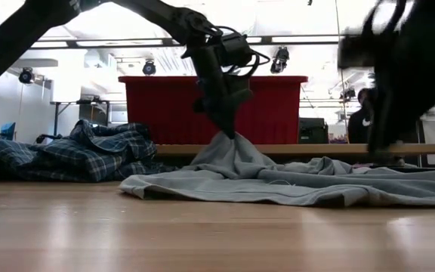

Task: Fold Laundry from Bin
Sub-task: Fold the gray shirt

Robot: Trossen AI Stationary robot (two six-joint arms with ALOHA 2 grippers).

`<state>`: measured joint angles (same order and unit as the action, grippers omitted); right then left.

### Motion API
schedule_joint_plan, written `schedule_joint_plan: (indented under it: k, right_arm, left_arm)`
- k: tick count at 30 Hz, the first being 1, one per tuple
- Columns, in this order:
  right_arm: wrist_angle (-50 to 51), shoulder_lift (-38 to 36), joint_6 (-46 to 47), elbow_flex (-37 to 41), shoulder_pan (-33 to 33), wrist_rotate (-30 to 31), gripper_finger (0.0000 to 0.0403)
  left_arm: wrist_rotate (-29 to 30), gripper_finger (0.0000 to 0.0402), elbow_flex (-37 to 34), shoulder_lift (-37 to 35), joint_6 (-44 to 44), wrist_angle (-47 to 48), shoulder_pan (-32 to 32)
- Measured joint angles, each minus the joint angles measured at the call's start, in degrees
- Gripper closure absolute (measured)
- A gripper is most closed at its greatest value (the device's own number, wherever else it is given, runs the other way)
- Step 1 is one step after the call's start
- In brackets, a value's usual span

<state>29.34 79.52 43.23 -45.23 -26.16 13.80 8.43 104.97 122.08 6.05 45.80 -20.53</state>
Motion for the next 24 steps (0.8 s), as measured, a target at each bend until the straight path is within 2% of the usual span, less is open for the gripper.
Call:
schedule_joint_plan:
  k: [3, 6, 10, 13, 18, 22, 24]
  right_arm:
    - [-1.5, 4.3, 0.7, 0.4, -0.9, -2.8, 0.0179]
    - [-1.4, 8.8, 4.7, 0.7, -4.5, -5.5, 0.0179]
    - [-1.6, 11.0, 12.2, 0.3, -12.1, -9.7, 0.0179]
    - [-0.7, 8.4, 19.8, -0.1, -17.3, -11.4, 0.0179]
    - [0.9, 0.7, 28.3, -1.9, -21.5, -15.3, 0.0179]
    - [2.6, -3.4, 30.9, -3.2, -22.0, -22.7, 0.0179]
    - [3.0, -5.2, 31.7, -4.3, -21.9, -25.4, 0.0179]
  left_arm:
    - [0.2, 0.0402, 0.0, 0.0, -0.9, 2.5, 0.0]
    - [0.5, 0.0397, -0.1, 0.0, -0.9, 4.1, 0.0]
    - [-1.6, 0.0358, -0.1, 0.0, -1.0, 4.2, -0.4]
    - [-3.0, 0.031, -0.1, 0.0, -1.0, 3.8, -0.4]
    - [-1.0, 0.0238, -0.1, -0.2, -2.2, 2.1, -1.3]
    - [-1.3, 0.0227, 0.0, -0.8, 1.4, -2.3, -3.5]
    - [-3.9, 0.0226, 0.0, -1.0, 5.6, -4.3, -4.9]
